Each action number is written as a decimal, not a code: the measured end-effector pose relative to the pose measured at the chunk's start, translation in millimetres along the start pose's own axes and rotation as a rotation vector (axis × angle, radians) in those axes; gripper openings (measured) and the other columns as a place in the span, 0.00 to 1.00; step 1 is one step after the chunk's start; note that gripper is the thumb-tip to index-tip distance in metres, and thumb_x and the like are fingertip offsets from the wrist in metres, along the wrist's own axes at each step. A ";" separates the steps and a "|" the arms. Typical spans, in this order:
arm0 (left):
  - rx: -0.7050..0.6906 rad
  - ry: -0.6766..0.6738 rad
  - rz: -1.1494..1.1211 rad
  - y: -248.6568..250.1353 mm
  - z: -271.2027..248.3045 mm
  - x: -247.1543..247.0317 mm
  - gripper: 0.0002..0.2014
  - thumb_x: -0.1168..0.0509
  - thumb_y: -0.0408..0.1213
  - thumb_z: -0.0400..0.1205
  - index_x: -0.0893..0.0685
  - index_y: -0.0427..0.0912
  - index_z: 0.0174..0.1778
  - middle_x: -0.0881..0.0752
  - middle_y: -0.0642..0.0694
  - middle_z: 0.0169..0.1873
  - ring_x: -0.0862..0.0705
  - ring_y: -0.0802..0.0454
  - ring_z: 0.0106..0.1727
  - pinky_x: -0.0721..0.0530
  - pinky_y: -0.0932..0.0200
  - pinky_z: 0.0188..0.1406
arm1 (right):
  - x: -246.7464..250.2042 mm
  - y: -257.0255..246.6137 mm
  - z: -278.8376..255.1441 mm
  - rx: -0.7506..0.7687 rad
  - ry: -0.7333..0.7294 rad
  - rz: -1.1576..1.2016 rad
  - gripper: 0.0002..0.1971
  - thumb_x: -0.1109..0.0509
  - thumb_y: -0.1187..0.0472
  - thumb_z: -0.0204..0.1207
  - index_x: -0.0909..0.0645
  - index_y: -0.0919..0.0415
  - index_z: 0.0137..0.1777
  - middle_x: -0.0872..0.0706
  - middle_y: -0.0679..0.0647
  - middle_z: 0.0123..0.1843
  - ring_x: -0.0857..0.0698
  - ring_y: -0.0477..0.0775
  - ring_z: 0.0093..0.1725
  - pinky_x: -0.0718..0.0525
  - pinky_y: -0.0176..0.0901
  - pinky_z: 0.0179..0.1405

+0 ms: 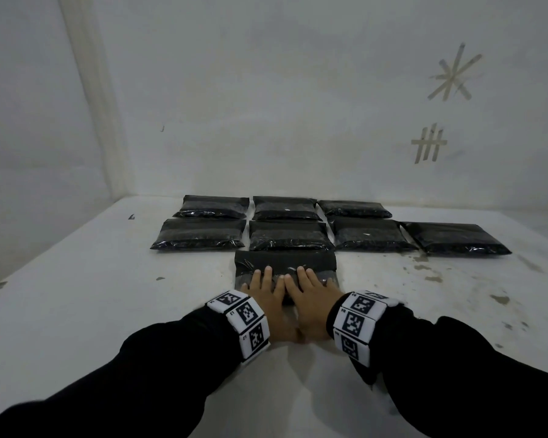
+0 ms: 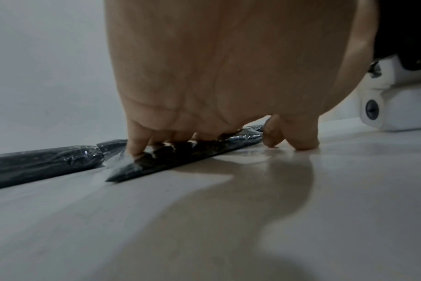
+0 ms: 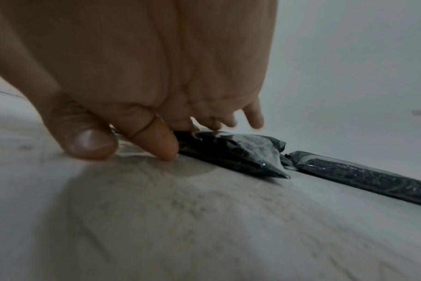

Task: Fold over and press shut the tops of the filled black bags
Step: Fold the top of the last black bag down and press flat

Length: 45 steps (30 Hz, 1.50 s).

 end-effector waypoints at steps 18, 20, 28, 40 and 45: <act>0.028 0.092 0.155 -10.9 -0.1 -0.5 0.60 0.49 0.80 0.66 0.63 0.43 0.83 0.66 0.38 0.82 0.64 0.41 0.83 0.56 0.41 0.80 | -6.9 9.3 6.3 0.045 -0.021 0.043 0.46 0.36 0.49 0.78 0.66 0.55 0.83 0.68 0.58 0.84 0.64 0.59 0.84 0.55 0.58 0.81; 0.040 0.090 0.149 -12.6 0.1 -0.2 0.59 0.48 0.80 0.66 0.62 0.45 0.83 0.64 0.39 0.82 0.60 0.41 0.83 0.54 0.41 0.80 | -7.0 9.1 6.7 0.045 -0.023 0.051 0.45 0.37 0.49 0.79 0.66 0.56 0.83 0.67 0.58 0.84 0.63 0.59 0.84 0.53 0.58 0.81; 0.019 0.015 -0.069 -15.9 -8.8 1.7 0.57 0.40 0.69 0.74 0.67 0.37 0.82 0.67 0.42 0.82 0.64 0.44 0.83 0.59 0.49 0.81 | -5.5 21.0 2.9 0.041 -0.037 0.128 0.39 0.42 0.54 0.82 0.64 0.58 0.84 0.71 0.59 0.83 0.67 0.58 0.83 0.54 0.55 0.82; 0.123 0.064 -0.097 -24.6 -15.6 -0.5 0.59 0.40 0.73 0.70 0.67 0.44 0.82 0.65 0.44 0.82 0.53 0.42 0.83 0.49 0.46 0.80 | 2.3 22.8 -3.4 -0.014 0.077 0.134 0.39 0.41 0.56 0.80 0.62 0.60 0.84 0.46 0.59 0.82 0.41 0.61 0.79 0.38 0.53 0.76; 0.175 -0.012 -0.158 -29.4 -19.7 -1.4 0.62 0.37 0.70 0.71 0.69 0.36 0.81 0.68 0.40 0.81 0.56 0.45 0.84 0.50 0.49 0.81 | -4.1 28.7 -10.7 -0.048 -0.031 0.283 0.37 0.42 0.56 0.82 0.61 0.61 0.84 0.67 0.60 0.84 0.54 0.61 0.84 0.45 0.51 0.82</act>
Point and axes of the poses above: each hand's wrist, its own z-axis towards the middle knuckle, its own x-axis out of the back of the hand, y = z × x, the point moved 8 cm from there along z, towards the middle knuckle
